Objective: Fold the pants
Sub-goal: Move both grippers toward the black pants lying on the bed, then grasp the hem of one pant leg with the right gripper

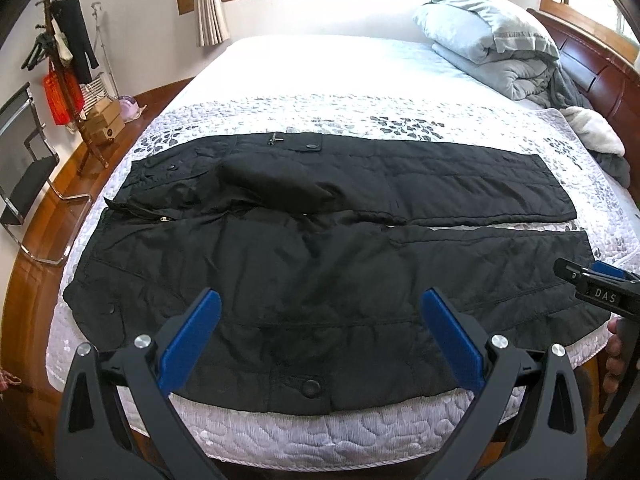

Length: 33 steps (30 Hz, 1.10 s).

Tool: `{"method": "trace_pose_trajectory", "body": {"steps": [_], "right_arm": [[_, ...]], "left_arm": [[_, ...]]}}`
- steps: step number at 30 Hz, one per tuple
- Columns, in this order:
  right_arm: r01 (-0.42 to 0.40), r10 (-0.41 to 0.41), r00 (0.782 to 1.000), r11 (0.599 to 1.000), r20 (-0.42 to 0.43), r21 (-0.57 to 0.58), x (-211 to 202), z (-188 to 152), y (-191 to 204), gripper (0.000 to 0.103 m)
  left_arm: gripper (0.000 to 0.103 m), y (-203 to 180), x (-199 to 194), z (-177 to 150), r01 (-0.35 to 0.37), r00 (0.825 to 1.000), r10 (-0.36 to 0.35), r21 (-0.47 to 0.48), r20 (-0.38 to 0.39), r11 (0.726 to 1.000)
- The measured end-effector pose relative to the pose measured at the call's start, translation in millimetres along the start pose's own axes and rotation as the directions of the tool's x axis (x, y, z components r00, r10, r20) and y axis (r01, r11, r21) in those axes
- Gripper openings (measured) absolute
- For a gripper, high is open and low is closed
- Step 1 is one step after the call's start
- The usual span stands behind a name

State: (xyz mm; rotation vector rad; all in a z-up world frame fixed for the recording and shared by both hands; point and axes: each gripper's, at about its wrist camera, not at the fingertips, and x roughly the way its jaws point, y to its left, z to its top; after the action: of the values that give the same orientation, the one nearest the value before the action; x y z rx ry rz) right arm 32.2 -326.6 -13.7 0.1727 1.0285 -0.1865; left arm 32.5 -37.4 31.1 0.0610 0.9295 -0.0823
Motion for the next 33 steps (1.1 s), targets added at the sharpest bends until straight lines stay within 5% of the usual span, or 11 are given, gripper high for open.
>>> {"method": "trace_pose_trajectory", "body": {"steps": [25, 33], "right_arm": [[-0.015, 0.015, 1.0, 0.999, -0.02, -0.03, 30.9, 32.3, -12.6, 0.099], [-0.093, 0.091, 0.996, 0.994, -0.024, -0.056, 54.1, 75.8, -39.2, 0.099]], "left_arm": [[0.1, -21.0, 32.4, 25.1, 0.004, 1.0, -0.004, 0.031, -0.027, 0.999], [0.1, -37.9, 67.0, 49.0, 0.016, 0.997, -0.014, 0.029, -0.08, 0.999]]}}
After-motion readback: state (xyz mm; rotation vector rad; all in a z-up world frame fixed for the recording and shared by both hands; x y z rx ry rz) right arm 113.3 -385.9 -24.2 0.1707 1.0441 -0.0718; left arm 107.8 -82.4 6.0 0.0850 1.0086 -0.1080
